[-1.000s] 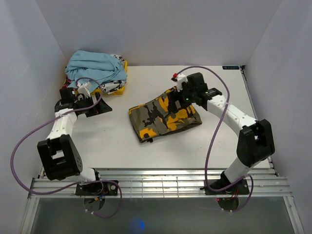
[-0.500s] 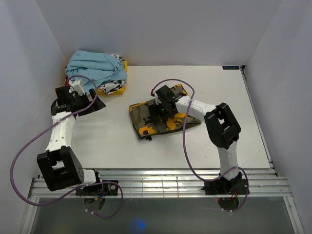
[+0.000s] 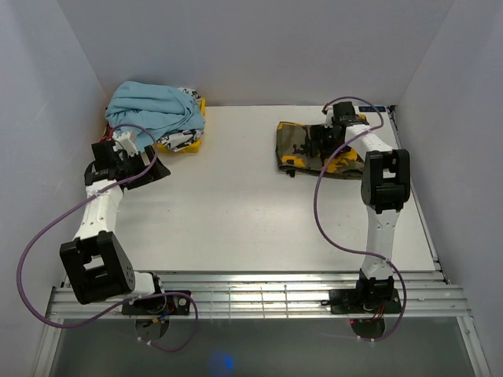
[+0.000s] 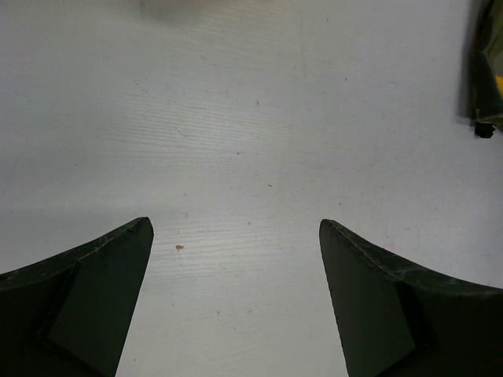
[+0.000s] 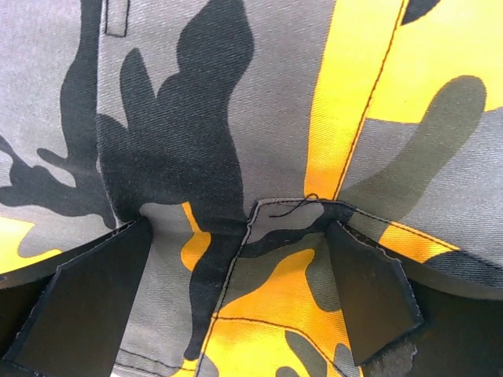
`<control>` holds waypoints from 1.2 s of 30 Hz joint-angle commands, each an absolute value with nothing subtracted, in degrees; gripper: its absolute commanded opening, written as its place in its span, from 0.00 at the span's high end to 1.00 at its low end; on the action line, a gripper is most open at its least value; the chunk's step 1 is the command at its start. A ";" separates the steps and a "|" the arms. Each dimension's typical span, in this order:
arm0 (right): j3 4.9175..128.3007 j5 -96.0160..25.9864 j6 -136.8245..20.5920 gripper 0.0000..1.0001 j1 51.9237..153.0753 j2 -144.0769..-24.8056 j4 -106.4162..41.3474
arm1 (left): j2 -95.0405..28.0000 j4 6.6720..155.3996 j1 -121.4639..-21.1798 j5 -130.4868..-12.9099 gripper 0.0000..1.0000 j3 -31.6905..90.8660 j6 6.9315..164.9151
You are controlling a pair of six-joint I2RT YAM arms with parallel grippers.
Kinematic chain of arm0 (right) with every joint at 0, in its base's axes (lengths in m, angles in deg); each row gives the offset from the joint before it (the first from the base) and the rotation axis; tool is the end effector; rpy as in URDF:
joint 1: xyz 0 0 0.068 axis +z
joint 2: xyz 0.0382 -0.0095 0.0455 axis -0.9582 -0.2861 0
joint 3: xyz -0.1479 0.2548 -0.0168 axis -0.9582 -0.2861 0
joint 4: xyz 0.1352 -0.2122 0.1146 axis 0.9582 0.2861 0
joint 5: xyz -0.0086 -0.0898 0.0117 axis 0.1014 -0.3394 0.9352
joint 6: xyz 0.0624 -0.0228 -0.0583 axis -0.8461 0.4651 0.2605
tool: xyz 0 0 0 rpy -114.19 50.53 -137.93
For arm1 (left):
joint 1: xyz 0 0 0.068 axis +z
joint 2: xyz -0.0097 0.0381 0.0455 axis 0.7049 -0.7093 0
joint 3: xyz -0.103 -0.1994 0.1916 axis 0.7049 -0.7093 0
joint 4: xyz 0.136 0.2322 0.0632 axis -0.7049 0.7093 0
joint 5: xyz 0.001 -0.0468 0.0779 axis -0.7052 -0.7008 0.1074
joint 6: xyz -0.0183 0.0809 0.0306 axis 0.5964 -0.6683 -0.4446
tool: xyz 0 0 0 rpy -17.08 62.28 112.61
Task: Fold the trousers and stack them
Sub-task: Neatly place the folded trousers to the corner
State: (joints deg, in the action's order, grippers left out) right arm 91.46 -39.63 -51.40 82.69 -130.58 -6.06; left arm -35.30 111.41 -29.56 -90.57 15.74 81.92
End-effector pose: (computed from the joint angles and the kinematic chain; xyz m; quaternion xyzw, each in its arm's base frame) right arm 0.5360 0.0921 0.1552 -0.0845 0.9465 0.0505 0.3074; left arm 0.3187 0.0497 0.2603 -0.0952 0.9039 -0.1940 0.3691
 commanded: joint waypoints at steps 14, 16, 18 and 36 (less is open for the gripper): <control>109.98 -37.72 -30.91 0.07 68.37 -146.01 2.21 | -36.16 110.30 -29.44 -89.80 0.02 14.64 79.79; 110.59 -38.35 -31.44 0.06 67.31 -146.79 1.68 | -36.68 110.47 -29.44 -89.63 0.02 14.64 79.88; 111.29 -39.31 -31.61 0.06 66.61 -147.85 1.33 | -36.86 110.56 -29.44 -89.72 0.02 14.81 79.79; 119.56 -39.40 -29.15 0.10 65.73 -151.73 -2.10 | -37.57 114.16 -29.44 -88.40 0.02 18.15 77.86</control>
State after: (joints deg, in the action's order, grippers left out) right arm 120.31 -33.71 -32.47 66.43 -148.87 -2.39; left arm -37.92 113.27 -29.56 -88.82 15.79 78.62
